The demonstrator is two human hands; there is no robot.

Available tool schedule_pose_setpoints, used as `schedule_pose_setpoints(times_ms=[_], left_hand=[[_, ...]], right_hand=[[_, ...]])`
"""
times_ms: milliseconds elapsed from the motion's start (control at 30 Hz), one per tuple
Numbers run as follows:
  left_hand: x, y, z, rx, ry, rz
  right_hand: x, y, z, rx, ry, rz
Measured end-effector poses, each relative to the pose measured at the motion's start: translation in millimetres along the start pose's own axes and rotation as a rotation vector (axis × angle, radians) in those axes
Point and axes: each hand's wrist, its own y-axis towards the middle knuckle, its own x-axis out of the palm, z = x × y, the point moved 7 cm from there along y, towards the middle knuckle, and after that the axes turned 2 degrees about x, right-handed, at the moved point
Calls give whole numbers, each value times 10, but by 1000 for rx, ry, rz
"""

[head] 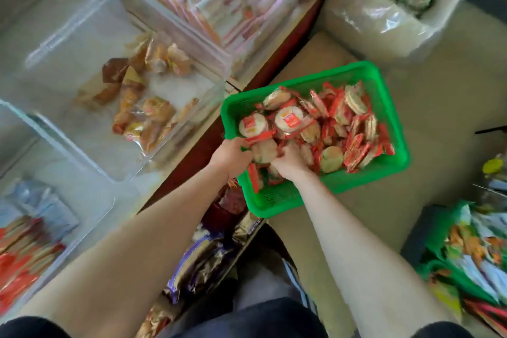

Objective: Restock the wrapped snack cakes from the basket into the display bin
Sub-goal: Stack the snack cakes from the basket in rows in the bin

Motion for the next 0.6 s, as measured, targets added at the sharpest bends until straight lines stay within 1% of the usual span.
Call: schedule_pose_setpoints(times_ms=[67, 167, 300, 467, 600], left_hand=[[5, 59, -25, -7, -1, 8], [14, 97, -87, -21, -15, 6], [53, 110, -127, -44, -3, -13], [104, 104, -145, -55, 4, -30], [91, 88, -100, -47, -24, -21]], right_hand=[[105, 61, -31, 58, 86, -13], [211, 86, -134, 107, 236, 53], [323, 106, -173, 124, 137, 92], [256, 218, -116, 153, 139, 17], [31, 140, -141, 140, 89, -152]])
